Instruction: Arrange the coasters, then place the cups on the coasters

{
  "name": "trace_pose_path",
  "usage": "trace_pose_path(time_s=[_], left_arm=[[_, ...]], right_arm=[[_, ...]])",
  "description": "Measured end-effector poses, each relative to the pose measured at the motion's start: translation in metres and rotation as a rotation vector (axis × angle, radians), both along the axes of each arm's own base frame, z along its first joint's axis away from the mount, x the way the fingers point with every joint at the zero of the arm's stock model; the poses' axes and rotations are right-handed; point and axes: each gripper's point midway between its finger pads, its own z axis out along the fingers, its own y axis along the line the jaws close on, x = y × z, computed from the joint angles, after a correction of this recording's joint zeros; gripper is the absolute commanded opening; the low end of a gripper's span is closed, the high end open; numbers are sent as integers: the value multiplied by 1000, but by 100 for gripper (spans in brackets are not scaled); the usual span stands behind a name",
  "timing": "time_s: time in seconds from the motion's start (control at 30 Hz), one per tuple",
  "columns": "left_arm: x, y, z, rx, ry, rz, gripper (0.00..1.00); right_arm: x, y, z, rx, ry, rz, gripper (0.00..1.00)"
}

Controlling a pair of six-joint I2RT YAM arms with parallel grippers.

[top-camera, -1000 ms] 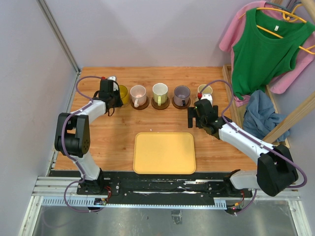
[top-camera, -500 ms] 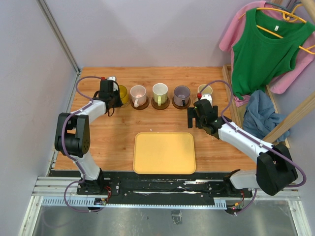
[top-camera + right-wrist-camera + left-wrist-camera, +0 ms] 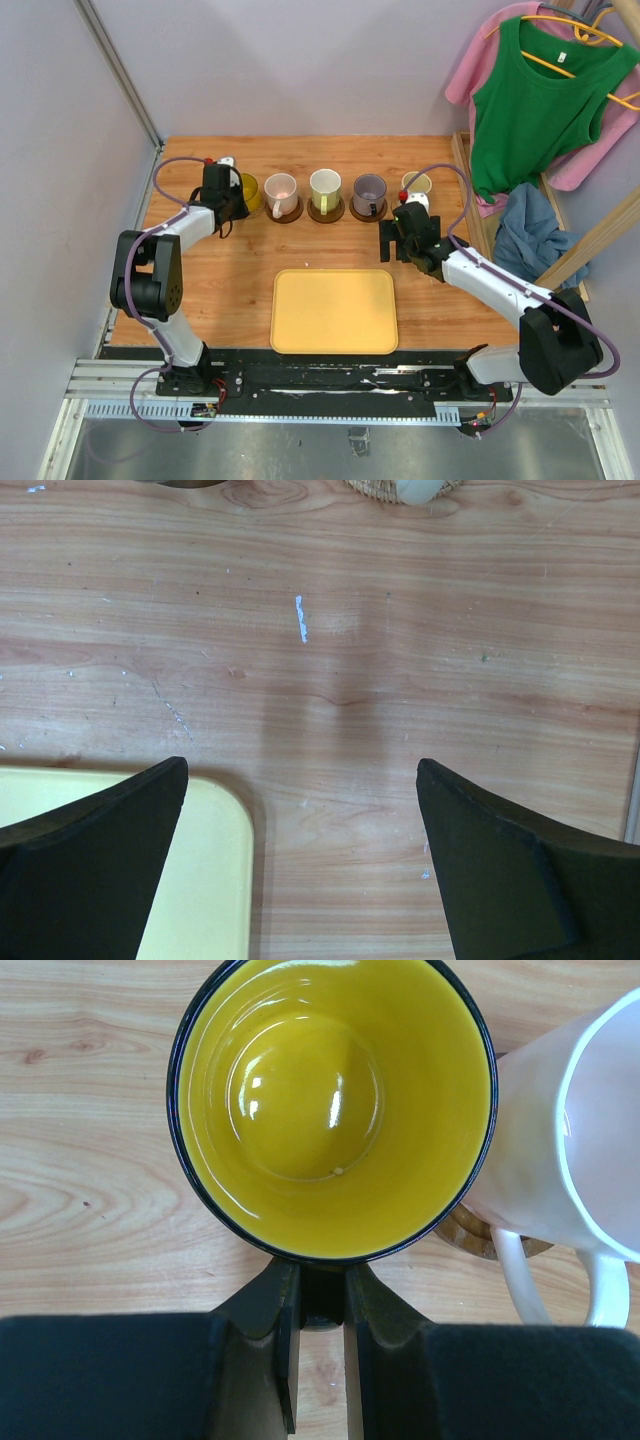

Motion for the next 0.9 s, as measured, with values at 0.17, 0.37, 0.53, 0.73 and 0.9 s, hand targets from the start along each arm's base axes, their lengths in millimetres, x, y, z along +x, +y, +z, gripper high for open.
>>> trace_pose_path(time_s=[0.17, 0.37, 0.53, 0.73, 0.9], left_arm=[[-2, 0, 0, 1, 4, 1, 1], [-7, 1, 0, 4, 11, 3, 1], [-8, 2, -1, 4, 12, 3, 0], [-8, 1, 0, 3, 12, 2, 0], [-8, 1, 0, 3, 11, 3, 1]], right_arm=[[0, 0, 0, 4, 1, -2, 98], [-1, 2, 0, 9, 3, 2, 98], [-1, 2, 0, 10, 4, 2, 98], [-1, 2, 0, 11, 4, 3, 98], [-1, 2, 0, 12, 4, 3, 98]])
